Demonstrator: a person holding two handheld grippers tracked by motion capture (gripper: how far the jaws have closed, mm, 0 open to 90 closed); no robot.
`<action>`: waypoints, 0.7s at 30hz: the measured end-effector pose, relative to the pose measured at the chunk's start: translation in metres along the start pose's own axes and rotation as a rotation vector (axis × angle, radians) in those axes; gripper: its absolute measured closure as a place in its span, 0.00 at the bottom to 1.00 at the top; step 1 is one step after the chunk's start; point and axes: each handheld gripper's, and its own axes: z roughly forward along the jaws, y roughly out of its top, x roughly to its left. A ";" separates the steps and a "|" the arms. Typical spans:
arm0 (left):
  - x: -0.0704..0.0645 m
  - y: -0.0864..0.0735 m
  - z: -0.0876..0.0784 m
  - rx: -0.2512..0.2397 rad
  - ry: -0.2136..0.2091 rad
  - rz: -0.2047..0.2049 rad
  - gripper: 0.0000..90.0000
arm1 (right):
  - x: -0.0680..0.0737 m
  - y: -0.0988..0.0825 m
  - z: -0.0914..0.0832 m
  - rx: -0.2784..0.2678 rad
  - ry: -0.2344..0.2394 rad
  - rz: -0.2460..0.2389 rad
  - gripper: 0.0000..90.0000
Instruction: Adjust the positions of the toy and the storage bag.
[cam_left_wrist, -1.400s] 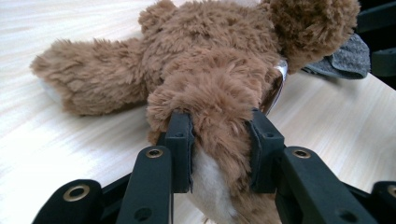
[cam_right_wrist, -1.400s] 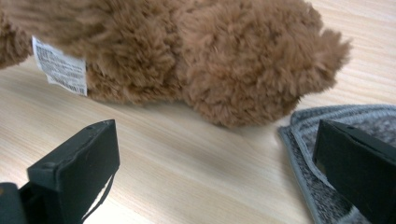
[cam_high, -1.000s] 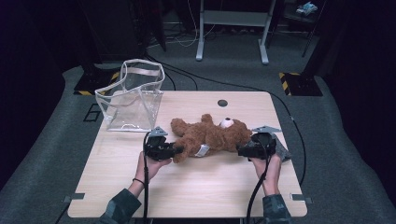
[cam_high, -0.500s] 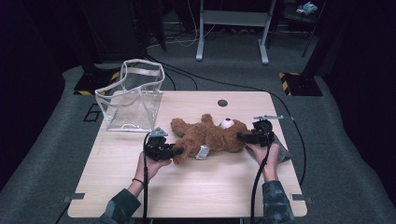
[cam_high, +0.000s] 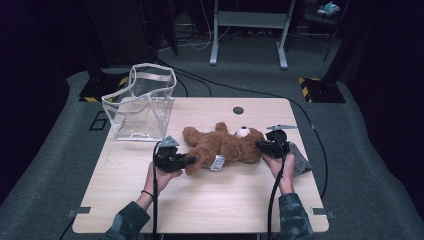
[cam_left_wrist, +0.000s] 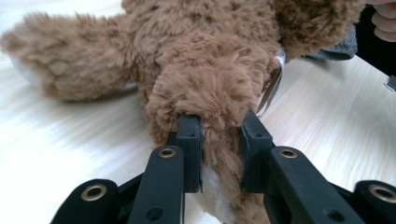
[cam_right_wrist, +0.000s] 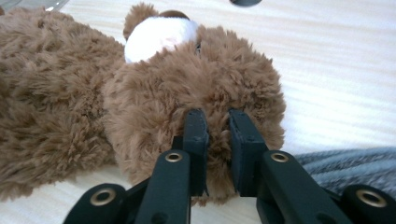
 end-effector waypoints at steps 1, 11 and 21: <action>0.000 0.001 -0.002 -0.007 0.007 0.004 0.84 | 0.001 0.001 -0.001 -0.005 -0.006 -0.013 0.90; -0.008 0.016 -0.015 -0.040 0.023 0.058 0.84 | 0.013 0.022 -0.005 -0.064 -0.080 -0.093 0.91; -0.018 0.012 0.000 -0.020 -0.006 0.039 0.80 | 0.001 0.012 0.000 -0.003 -0.128 -0.014 0.62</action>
